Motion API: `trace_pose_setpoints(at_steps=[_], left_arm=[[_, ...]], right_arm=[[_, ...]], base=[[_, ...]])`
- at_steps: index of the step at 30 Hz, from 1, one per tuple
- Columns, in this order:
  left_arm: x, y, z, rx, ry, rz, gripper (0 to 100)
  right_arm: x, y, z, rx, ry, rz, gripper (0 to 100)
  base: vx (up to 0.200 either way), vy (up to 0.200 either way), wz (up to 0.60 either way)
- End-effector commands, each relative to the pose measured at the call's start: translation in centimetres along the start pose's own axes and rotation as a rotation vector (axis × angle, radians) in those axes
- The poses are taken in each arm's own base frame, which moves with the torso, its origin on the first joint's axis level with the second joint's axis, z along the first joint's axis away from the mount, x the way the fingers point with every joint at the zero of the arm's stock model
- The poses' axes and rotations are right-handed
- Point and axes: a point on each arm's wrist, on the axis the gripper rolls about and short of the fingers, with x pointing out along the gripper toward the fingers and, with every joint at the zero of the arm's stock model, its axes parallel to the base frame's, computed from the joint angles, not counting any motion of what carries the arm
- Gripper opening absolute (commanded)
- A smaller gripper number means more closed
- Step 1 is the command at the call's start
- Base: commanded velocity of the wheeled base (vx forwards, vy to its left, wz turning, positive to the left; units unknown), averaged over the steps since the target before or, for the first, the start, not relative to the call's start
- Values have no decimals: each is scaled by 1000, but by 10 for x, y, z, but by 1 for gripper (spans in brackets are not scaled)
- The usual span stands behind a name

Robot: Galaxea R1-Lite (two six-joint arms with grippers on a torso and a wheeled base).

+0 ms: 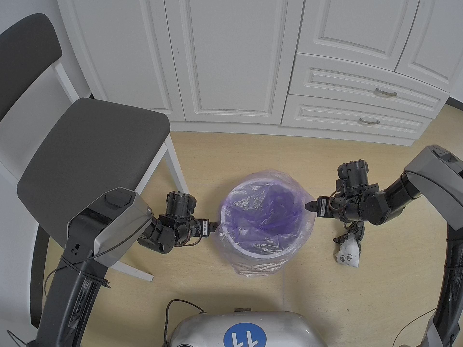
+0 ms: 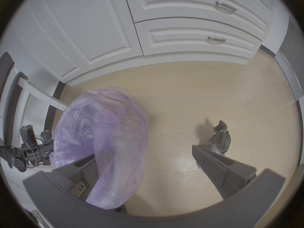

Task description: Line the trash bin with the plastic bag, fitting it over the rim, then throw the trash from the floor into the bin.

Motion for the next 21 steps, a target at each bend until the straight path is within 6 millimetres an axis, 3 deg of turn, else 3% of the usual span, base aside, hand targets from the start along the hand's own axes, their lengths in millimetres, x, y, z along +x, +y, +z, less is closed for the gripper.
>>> trace_pose_setpoints(at_steps=[1, 10, 21], left_arm=[[0, 0, -1, 0, 2, 1, 100], [0, 0, -1, 0, 3, 1, 100], [1, 0, -1, 0, 2, 1, 100]], right_arm=[[-18, 0, 9, 7, -12, 55, 100], [-16, -7, 6, 14, 22, 73, 100], [16, -25, -7, 22, 71, 28, 100]], base=[[0, 0, 0], [0, 0, 0], [0, 0, 0]])
